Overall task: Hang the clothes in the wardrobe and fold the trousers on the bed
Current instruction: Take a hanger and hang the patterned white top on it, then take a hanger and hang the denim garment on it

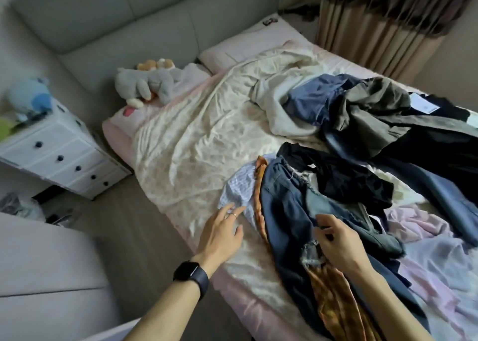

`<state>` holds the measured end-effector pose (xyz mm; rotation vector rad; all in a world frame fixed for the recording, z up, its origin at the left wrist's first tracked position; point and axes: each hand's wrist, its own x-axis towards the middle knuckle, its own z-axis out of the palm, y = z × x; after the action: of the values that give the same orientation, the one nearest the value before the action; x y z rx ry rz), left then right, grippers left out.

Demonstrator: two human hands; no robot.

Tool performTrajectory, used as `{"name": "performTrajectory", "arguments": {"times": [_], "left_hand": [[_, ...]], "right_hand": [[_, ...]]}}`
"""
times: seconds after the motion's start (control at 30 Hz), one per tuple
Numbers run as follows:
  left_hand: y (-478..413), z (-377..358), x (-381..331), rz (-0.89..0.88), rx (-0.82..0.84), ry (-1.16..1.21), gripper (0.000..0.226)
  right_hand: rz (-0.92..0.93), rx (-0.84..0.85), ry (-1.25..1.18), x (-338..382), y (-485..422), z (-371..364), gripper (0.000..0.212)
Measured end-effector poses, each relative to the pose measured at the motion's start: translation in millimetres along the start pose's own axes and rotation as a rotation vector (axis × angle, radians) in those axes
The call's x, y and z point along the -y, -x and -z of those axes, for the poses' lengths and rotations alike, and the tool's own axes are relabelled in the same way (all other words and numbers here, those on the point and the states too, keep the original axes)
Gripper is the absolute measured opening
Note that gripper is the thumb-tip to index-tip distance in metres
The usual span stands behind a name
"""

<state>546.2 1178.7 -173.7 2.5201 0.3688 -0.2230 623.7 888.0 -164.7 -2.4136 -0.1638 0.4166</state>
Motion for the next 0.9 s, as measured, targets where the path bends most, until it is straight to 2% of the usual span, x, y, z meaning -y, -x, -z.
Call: {"name": "performTrajectory", "arguments": {"times": [0.23, 0.43, 0.53, 0.63, 0.73, 0.8, 0.87, 0.9], "left_hand": [[-137, -50, 13, 0.035, 0.174, -0.146, 0.057], [-201, -97, 36, 0.153, 0.407, -0.336, 0.066], [-213, -105, 45, 0.166, 0.449, -0.352, 0.066], [-208, -107, 53, 0.184, 0.429, -0.261, 0.066], [-199, -95, 44, 0.187, 0.362, -0.124, 0.069], [-197, -78, 22, 0.129, 0.29, -0.038, 0.077], [-185, -58, -7, -0.007, 0.231, -0.015, 0.092], [-179, -51, -20, -0.123, 0.226, -0.076, 0.098]], "right_hand": [[-0.173, 0.15, 0.127, -62, -153, -15, 0.049], [-0.226, 0.292, 0.139, -105, -258, -49, 0.071], [-0.285, 0.344, 0.119, -109, -286, -66, 0.062], [-0.194, 0.24, 0.16, -101, -277, -76, 0.03], [-0.031, 0.071, 0.066, -86, -231, -70, 0.026], [0.068, 0.04, 0.034, -70, -191, -57, 0.025], [0.155, 0.043, 0.023, -51, -149, -41, 0.024], [0.196, 0.037, 0.019, -41, -130, -35, 0.023]]}}
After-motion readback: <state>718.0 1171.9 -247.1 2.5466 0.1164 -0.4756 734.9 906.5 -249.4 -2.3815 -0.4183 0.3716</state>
